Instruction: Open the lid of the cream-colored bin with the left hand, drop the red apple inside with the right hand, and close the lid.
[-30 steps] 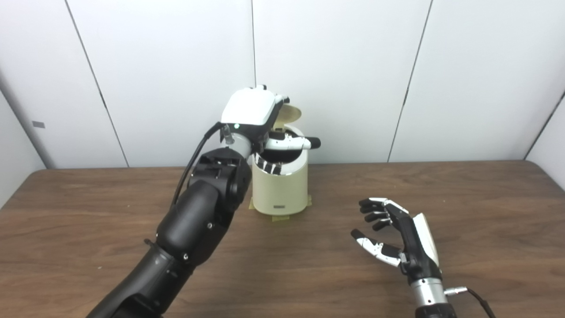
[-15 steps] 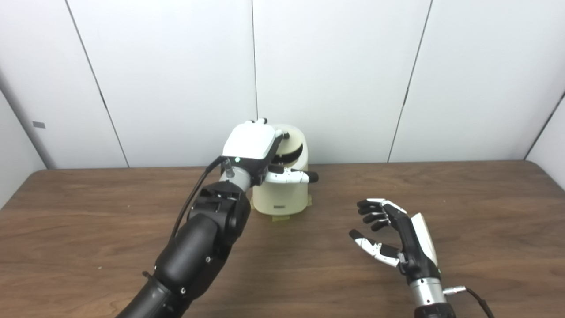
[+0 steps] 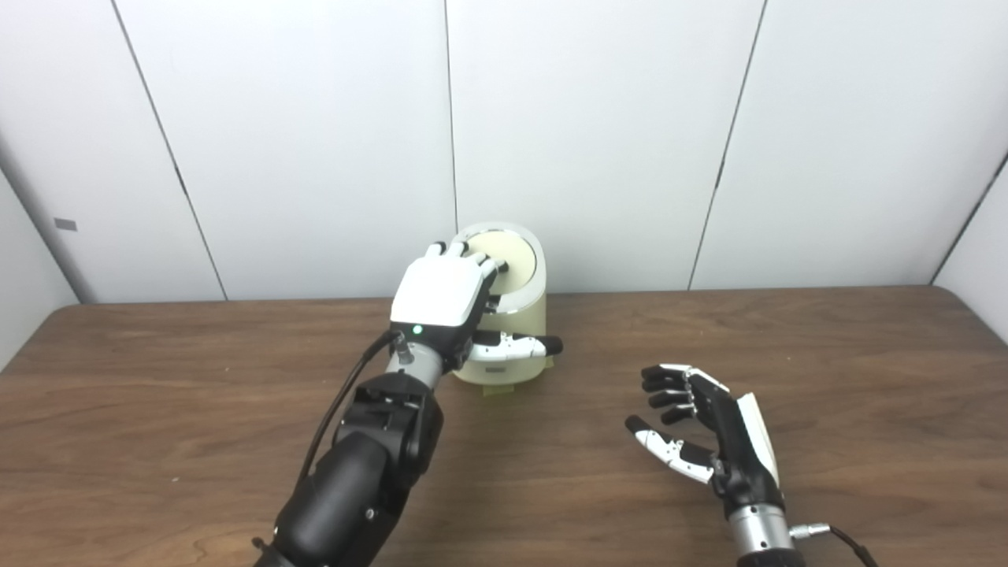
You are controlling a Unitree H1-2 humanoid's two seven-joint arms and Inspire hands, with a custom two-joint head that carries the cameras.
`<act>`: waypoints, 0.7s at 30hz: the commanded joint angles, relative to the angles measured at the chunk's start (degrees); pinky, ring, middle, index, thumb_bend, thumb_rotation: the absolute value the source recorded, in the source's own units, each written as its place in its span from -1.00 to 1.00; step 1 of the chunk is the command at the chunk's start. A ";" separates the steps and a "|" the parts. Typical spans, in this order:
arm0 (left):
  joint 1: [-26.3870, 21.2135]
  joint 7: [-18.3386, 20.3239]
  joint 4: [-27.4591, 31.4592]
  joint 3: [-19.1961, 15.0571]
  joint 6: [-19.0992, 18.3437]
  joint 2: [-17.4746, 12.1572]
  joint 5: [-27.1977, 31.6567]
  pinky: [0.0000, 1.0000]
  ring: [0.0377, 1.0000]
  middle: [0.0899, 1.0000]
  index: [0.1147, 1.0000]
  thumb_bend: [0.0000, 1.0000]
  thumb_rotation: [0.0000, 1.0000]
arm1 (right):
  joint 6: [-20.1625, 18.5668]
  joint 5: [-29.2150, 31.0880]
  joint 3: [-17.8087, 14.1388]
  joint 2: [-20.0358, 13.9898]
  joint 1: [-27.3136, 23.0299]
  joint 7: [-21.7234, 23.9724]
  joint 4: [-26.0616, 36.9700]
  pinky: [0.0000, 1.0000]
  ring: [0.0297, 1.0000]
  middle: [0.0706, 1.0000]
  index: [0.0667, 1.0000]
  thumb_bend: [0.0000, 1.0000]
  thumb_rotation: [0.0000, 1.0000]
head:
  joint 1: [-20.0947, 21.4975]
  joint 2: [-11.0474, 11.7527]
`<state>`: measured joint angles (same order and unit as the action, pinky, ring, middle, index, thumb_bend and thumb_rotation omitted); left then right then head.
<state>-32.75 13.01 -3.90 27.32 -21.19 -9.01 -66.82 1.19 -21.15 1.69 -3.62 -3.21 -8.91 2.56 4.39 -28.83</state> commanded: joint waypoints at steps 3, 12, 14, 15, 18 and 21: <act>2.16 -0.80 -4.25 0.72 0.23 -0.66 0.34 1.00 0.90 0.69 0.65 0.83 0.84 | -0.54 0.71 -0.38 0.08 -1.28 0.22 3.27 0.07 0.22 0.24 0.24 -0.46 -0.77 | 0.16 -0.44; 3.26 -3.55 -8.72 -0.06 0.68 -0.97 2.52 1.00 0.97 0.76 0.72 0.75 0.76 | -1.22 0.84 -0.24 -0.35 -1.33 0.82 3.57 0.09 0.22 0.23 0.23 -0.46 -0.78 | 0.15 -0.58; 3.82 -7.34 -9.07 -1.59 2.64 -0.69 4.87 1.00 0.99 0.92 0.88 0.66 0.76 | -1.29 0.69 -0.31 -0.42 -1.42 0.73 3.30 0.10 0.23 0.25 0.23 -0.46 -0.76 | 0.14 -0.53; 4.05 -8.99 -9.04 -2.25 3.70 -0.62 6.14 1.00 1.00 0.96 0.94 0.64 0.77 | -1.09 0.81 -0.36 -0.44 -1.46 0.71 3.14 0.10 0.23 0.25 0.23 -0.46 -0.75 | 0.14 -0.53; 3.91 -9.66 -8.33 -2.67 5.74 -1.23 7.64 1.00 1.00 1.00 0.99 0.57 0.85 | -0.38 -1.38 0.45 -1.45 -1.65 0.58 2.55 0.06 0.20 0.23 0.23 -0.47 -0.77 | -0.08 -0.31; 3.77 -9.38 -8.08 -3.04 6.65 -1.44 9.04 1.00 1.00 1.00 1.00 0.59 0.86 | -0.67 -2.68 1.19 -2.03 -1.64 0.79 2.54 -0.01 0.16 0.22 0.22 -0.42 -0.80 | 0.08 -0.20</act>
<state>-29.26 0.42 -10.42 24.95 -13.75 -9.54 -59.94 -0.73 -23.18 2.75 -5.40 -2.95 -7.83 3.80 4.39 -29.00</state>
